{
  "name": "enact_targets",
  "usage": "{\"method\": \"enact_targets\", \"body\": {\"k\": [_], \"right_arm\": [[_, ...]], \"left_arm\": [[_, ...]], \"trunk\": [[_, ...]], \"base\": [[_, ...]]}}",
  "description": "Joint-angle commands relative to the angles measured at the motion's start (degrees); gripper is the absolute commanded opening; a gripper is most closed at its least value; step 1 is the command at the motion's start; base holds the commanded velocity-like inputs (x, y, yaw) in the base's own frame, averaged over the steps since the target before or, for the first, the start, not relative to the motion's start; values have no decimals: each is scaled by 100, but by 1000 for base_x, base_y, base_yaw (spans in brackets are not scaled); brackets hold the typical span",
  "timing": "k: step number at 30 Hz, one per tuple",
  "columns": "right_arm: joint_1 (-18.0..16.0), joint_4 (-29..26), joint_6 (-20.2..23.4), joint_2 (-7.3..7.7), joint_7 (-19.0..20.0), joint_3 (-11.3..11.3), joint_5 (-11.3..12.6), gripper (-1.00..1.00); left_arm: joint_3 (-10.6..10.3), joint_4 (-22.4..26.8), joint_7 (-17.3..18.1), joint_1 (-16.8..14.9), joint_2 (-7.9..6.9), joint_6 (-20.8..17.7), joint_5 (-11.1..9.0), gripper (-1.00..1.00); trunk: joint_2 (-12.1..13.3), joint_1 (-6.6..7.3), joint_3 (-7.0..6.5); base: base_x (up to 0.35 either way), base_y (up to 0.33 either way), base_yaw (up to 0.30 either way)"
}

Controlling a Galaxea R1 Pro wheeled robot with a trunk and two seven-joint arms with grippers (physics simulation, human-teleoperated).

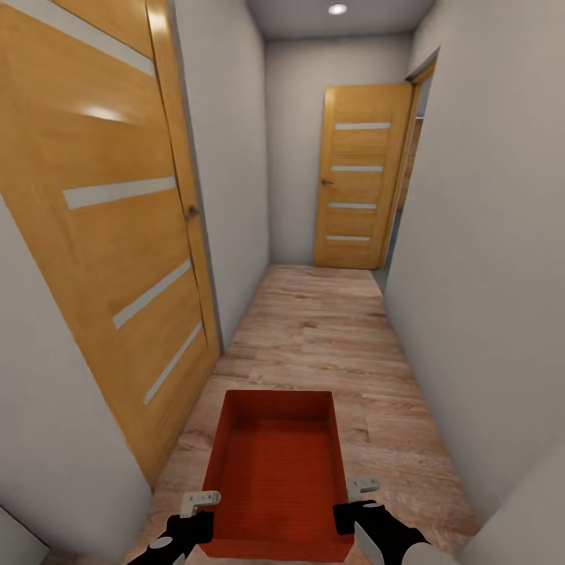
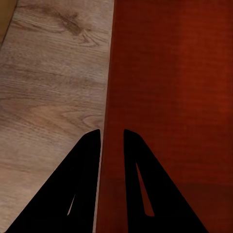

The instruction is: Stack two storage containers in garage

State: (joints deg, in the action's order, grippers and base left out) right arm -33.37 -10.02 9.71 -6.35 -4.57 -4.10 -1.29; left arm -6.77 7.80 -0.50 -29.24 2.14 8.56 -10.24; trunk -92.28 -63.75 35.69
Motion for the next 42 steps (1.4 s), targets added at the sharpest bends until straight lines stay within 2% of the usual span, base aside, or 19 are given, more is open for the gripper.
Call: {"method": "enact_targets", "body": {"k": [1,42], "right_arm": [[-3,-8,48,41,-50,-6,-109,-100],[-3,-8,48,38,-49,-4,-109,-100]], "left_arm": [[-18,2,-47,-3,-4,23,-39,-100],[-35,2,-47,-3,-3,23,-39,-100]], "trunk": [[-2,-3,5],[-2,-3,5]], "base": [[340,0,-154],[340,0,-65]]}}
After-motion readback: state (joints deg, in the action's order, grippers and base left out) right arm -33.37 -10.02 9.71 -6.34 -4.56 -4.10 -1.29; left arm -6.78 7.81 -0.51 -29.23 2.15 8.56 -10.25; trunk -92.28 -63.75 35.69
